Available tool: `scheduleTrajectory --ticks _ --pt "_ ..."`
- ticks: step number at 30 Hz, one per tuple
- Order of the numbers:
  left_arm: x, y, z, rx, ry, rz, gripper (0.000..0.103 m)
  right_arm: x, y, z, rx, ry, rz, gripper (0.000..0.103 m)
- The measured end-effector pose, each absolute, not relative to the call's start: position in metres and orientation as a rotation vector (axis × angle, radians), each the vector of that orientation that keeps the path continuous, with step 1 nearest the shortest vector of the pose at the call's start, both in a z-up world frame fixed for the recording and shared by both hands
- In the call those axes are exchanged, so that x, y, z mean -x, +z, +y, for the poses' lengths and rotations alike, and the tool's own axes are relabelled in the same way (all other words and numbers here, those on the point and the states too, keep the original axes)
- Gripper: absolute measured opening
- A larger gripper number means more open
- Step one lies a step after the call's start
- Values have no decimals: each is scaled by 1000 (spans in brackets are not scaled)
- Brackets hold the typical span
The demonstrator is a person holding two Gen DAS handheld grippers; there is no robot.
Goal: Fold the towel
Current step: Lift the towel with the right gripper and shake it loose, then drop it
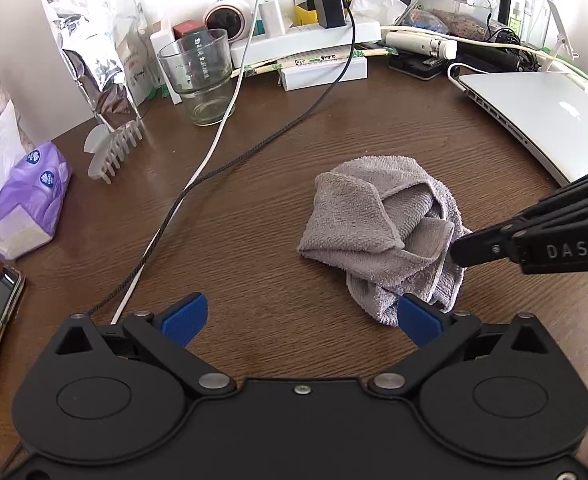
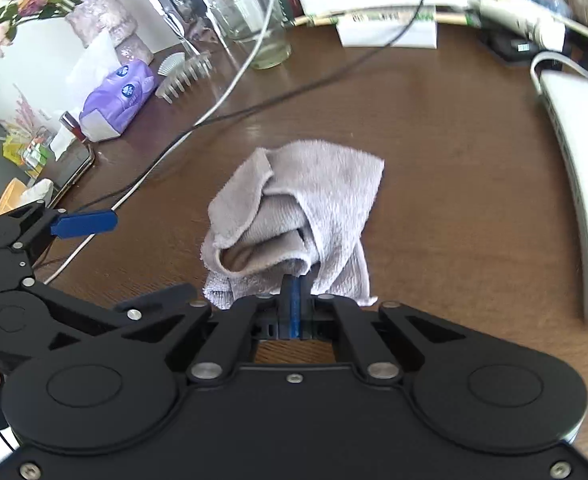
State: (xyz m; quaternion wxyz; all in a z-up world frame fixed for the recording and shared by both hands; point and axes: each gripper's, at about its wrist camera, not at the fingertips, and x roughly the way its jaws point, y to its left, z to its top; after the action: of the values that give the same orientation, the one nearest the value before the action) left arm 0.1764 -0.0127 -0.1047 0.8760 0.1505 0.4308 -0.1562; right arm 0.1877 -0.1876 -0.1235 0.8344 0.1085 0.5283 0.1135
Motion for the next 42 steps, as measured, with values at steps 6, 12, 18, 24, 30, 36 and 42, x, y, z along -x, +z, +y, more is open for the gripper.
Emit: scheduleTrajectory --ticks 6,12,18,24,30,36,42 --pt "-173 -104 -11 -298 -311 904 102 -185 -123 -183 -204 233 1105 21" --pt "-171 -105 -9 -285 -291 915 102 -182 -122 -178 -177 225 1090 42" --pt "-172 -105 -6 -279 -285 914 102 -198 -116 -199 -156 235 1074 42" --pt "-172 -106 -6 -280 -281 915 102 -203 -122 -197 -160 258 1086 13" --pt "-173 -106 -7 -280 -279 914 102 -204 -119 -197 -152 272 1058 2" --pt "-171 -99 -6 -267 -264 894 102 -193 -108 -201 -124 288 1015 2" --pt "-159 -87 -2 -231 -241 871 102 -182 -86 -201 -88 298 964 2"
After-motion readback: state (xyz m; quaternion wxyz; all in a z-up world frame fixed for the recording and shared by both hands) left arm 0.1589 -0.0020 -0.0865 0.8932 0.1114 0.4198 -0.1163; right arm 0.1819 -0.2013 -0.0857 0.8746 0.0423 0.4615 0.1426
